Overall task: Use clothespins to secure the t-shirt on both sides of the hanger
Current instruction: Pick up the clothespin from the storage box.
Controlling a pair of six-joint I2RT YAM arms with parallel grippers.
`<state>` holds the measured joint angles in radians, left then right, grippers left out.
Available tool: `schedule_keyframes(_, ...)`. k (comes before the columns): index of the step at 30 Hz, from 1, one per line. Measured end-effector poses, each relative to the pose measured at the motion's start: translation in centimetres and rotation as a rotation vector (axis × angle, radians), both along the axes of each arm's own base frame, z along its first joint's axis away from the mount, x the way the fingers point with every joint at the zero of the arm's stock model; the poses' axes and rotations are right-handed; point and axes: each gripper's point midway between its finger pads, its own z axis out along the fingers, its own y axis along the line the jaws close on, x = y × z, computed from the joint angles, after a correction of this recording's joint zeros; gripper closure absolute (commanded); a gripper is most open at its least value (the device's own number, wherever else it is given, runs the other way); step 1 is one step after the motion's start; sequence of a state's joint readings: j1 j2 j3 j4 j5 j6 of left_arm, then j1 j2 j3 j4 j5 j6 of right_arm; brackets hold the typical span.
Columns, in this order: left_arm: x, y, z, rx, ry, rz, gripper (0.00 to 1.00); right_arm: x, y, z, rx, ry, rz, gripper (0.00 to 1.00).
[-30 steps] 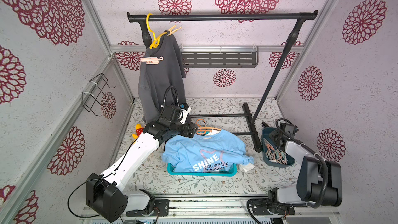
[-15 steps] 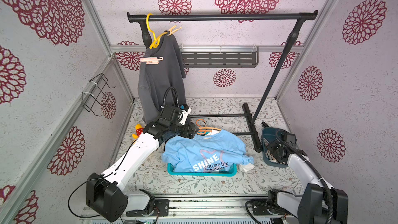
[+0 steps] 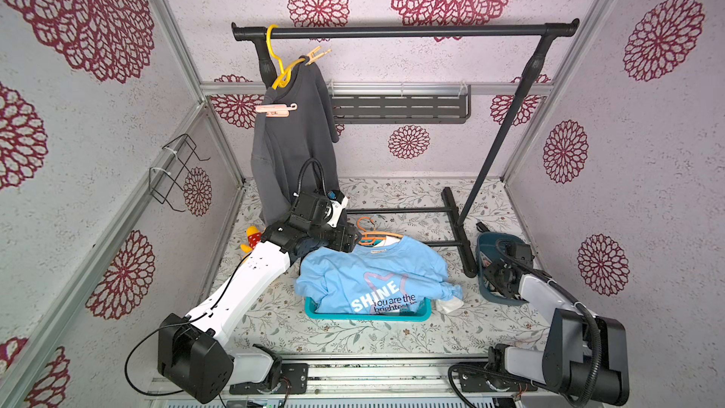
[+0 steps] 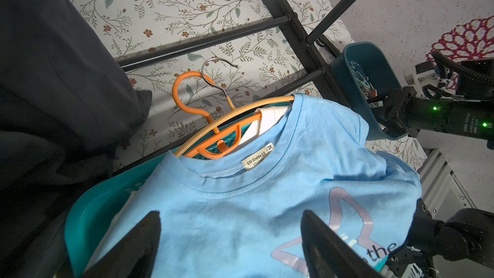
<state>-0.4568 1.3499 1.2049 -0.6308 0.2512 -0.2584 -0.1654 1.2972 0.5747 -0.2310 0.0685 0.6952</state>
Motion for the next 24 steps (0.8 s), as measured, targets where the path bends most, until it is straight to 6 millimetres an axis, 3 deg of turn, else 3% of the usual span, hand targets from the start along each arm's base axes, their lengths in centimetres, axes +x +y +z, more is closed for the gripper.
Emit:
schedule_keyframes(5, 0.0, 0.1, -0.3, 0.005, 0.003, 0.003, 0.16, 0.1, -0.4, -1.3, -0.018, 0.036, -0.002, 0.69)
schedule_keyframes(10, 0.0, 0.1, -0.3, 0.007, 0.001, 0.005, 0.16, 0.9, -0.8, -1.1, -0.046, 0.039, 0.003, 0.76)
schedule_keyframes(16, 0.1, 0.3, -0.3, 0.014, -0.003, 0.010, 0.16, 0.9, -1.1, -0.8, -0.060, 0.039, -0.003, 0.77)
schedule_keyframes(24, 0.3, 0.4, -0.4, 0.021, -0.006, 0.018, 0.16, 1.1, -1.2, 1.7, -0.077, -0.033, -0.009, 0.77)
